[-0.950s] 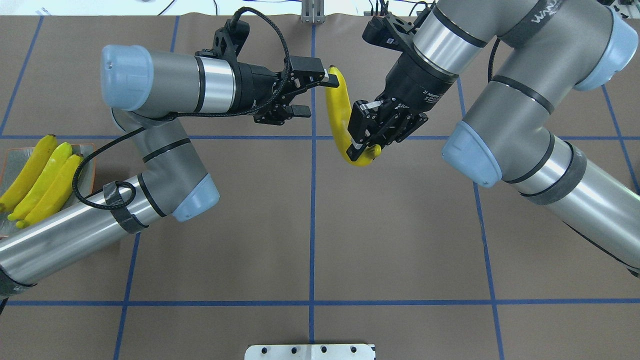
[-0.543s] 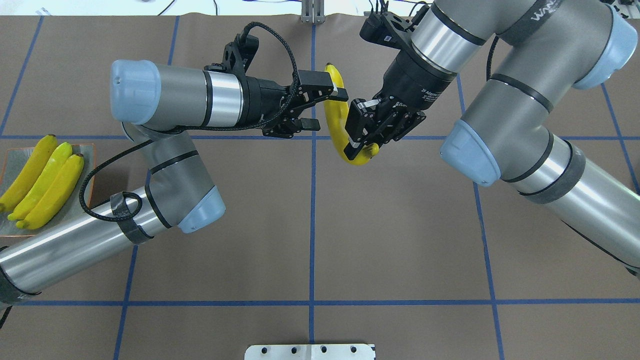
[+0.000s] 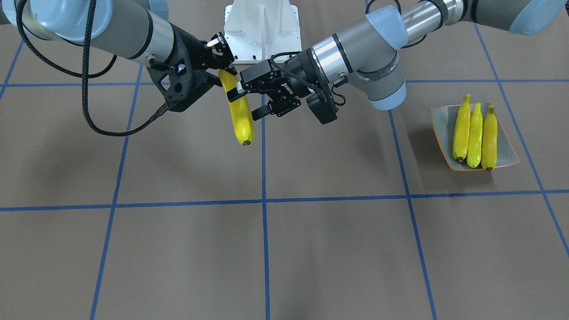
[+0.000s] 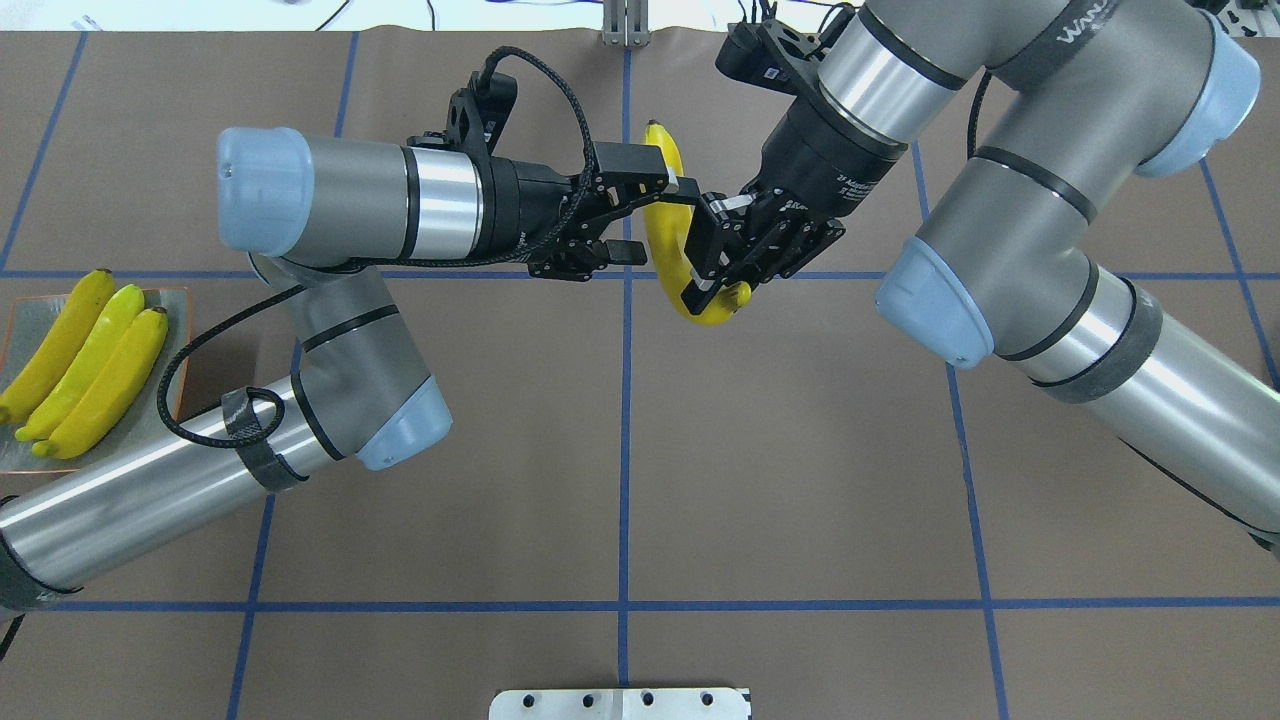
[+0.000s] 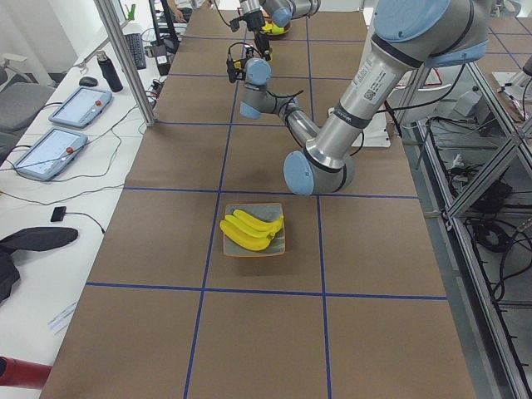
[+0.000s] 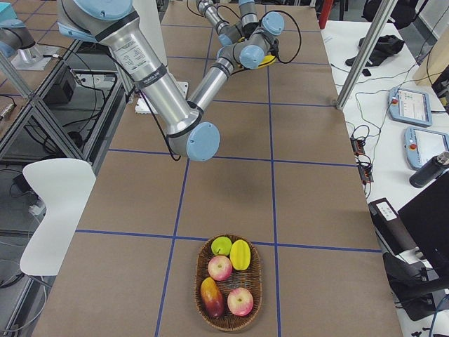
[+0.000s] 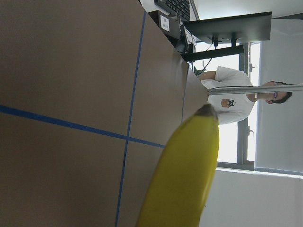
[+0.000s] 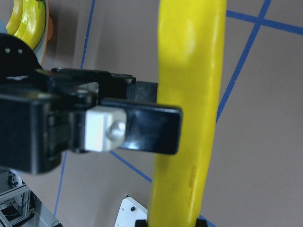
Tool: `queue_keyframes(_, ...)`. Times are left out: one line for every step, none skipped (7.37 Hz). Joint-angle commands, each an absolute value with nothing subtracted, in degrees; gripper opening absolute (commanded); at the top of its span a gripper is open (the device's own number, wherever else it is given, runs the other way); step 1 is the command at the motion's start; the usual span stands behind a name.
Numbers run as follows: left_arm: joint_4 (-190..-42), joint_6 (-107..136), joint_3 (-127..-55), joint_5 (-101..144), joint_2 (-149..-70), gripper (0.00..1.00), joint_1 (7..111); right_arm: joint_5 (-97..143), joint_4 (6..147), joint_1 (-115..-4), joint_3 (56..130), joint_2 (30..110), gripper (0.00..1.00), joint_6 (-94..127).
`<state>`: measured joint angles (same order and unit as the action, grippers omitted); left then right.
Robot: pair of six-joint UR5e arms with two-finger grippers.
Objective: Transfer all bananas from basket to plate
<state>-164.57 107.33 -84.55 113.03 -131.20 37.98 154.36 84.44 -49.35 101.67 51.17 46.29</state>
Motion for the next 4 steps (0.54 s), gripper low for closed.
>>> queue_keyframes(-165.23,107.67,-84.64,112.94,-131.13,0.99,38.23,154.34,75.97,-49.31,100.02,51.85,0.00,52.97)
queue_keyframes(-165.23,107.58,-84.64,112.68,-131.05,0.99,38.23,154.34,75.76,-49.48,100.28,51.68,0.00,54.65)
queue_keyframes(-165.23,107.32,-84.55,111.20,-130.00,0.99,38.15,154.07,72.11,-49.66,100.46,51.68,0.00,59.37)
queue_keyframes(-165.23,107.05,-84.55,111.18,-129.03,0.99,38.32,153.12,66.33,-49.75,100.20,51.94,0.00,64.81)
